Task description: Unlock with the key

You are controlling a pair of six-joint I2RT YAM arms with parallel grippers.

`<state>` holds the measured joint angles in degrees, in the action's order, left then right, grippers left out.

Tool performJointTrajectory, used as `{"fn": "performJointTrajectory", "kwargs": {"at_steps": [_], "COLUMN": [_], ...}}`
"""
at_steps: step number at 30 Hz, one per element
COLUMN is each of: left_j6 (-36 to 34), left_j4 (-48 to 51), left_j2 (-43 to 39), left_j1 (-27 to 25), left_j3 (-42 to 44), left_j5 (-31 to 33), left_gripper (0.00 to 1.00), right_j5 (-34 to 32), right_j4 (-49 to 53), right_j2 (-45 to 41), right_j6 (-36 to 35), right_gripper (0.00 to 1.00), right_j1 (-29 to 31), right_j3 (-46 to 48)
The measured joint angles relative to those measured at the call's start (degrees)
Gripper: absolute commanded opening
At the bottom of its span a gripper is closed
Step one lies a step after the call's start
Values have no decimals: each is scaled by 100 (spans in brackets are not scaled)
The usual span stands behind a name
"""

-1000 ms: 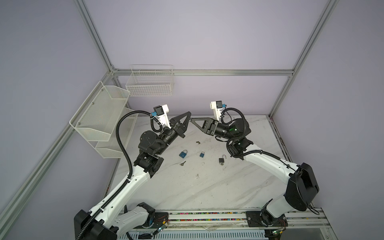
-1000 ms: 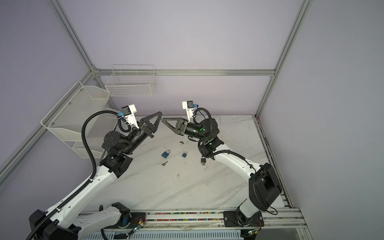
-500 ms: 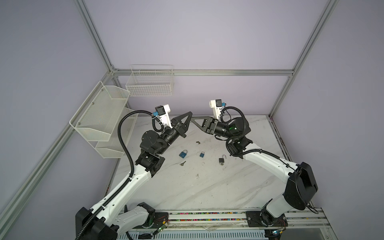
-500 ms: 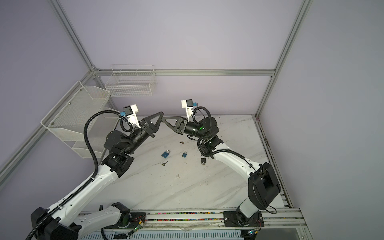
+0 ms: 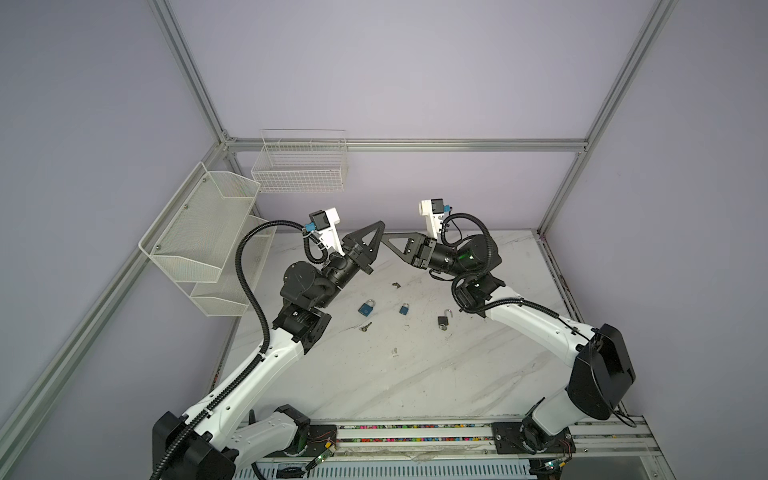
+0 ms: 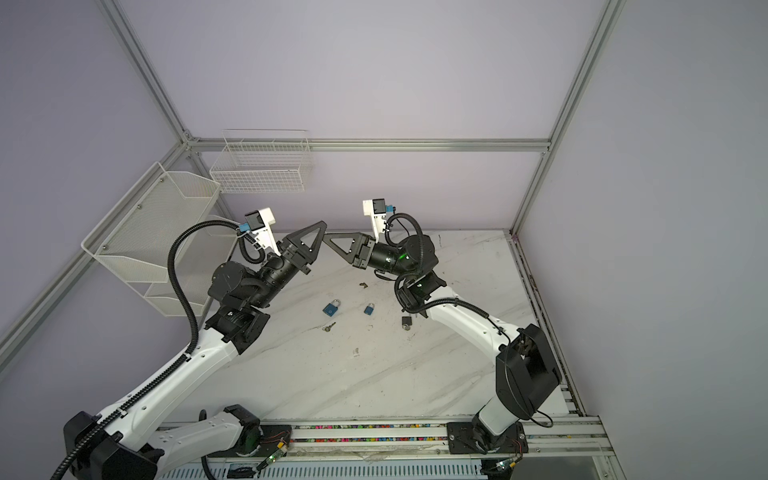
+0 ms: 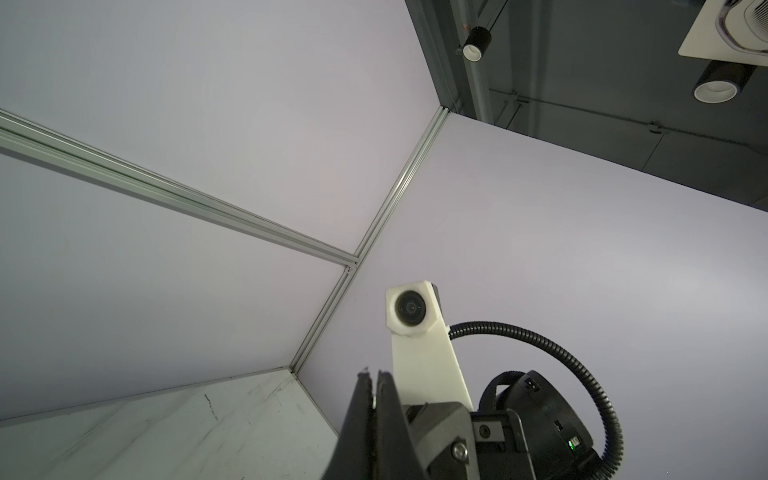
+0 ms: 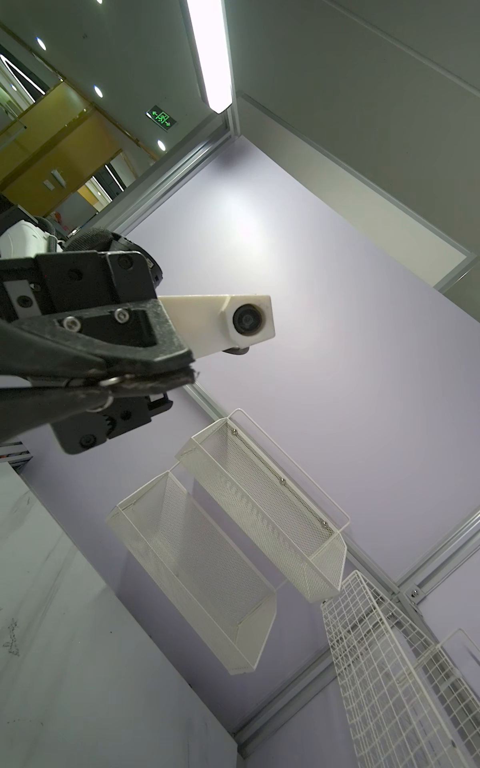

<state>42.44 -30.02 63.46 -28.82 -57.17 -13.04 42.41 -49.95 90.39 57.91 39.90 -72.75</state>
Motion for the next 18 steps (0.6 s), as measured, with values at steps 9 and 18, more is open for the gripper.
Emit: {"fn": "performJointTrajectory", "kwargs": {"at_steps": [9,18], "left_j6": [-22,-122], "left_j4": [-83,-39], "left_j2": [13,4], "left_j1": [-22,-26], "left_j3": [4,7], "left_j5": [61,164], "left_gripper": [0,0], "right_j5": [-9,-35], "right_j4": [52,422], "right_j2": [-7,-26], "right_j6": [-61,-199], "right_gripper": [0,0], "right_j1": [0,0], "right_j3": [-63,-177]}}
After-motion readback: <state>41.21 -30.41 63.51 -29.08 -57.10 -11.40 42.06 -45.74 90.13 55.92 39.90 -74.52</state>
